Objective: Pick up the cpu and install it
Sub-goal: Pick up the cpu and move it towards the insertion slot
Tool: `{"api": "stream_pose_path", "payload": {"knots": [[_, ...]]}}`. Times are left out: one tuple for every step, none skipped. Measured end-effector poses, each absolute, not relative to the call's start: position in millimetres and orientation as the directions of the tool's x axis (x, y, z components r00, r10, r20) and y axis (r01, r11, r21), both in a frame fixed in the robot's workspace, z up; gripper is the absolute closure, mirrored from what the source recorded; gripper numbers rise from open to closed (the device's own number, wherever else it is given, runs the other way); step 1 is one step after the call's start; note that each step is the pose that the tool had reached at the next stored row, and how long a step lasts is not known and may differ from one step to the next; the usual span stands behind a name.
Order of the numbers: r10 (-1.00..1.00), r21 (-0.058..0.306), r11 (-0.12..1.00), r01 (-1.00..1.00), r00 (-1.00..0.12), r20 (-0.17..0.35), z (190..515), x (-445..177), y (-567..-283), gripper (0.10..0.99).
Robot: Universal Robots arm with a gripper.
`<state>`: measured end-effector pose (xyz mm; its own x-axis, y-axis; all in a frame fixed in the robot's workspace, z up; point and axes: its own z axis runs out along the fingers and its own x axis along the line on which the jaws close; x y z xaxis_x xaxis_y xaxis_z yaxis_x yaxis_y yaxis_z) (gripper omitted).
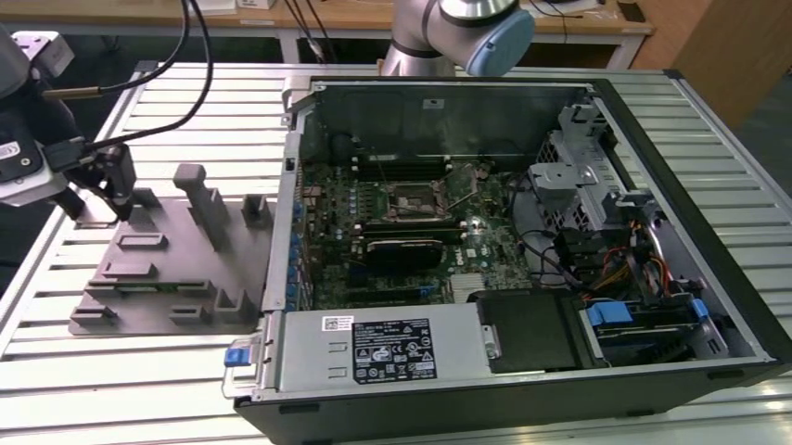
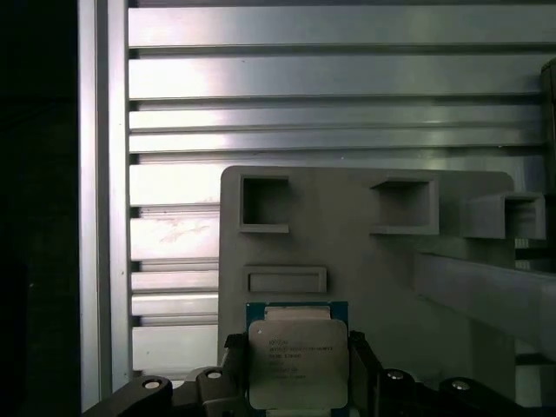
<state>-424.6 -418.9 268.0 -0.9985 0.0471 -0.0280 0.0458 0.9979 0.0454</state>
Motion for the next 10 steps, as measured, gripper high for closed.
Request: {"api": "stream_pose_path", "payload": {"knots": [[0.047,0.046,0.998,0.046,-0.998,-0.028,270,-425,-419,0.541],[0.047,0.046,0.998,0.046,-0.998,-0.029,273,-425,-419,0.541],[0.047,0.046,0.998,0.046,-0.998,-0.029,274,-425,-419,0.541],[0.047,0.046,0.998,0.046,-0.998,-0.03,278,-425,-419,0.541],[0.047,0.046,0.998,0.046,-0.998,-0.031,280,-425,-419,0.541],[0.047,0.046,0.998,0.046,-0.998,-0.031,282,-425,-419,0.541],[0.047,0.046,0.998,0.046,-0.998,-0.031,284,-425,-419,0.541],[0.047,0.046,0.998,0.046,-0.998,-0.032,285,-425,-419,0.541],[0.047,0.046,0.998,0.046,-0.998,-0.032,287,-425,-419,0.541],[0.047,0.046,0.998,0.046,-0.998,-0.033,288,-425,-419,0.541]]}}
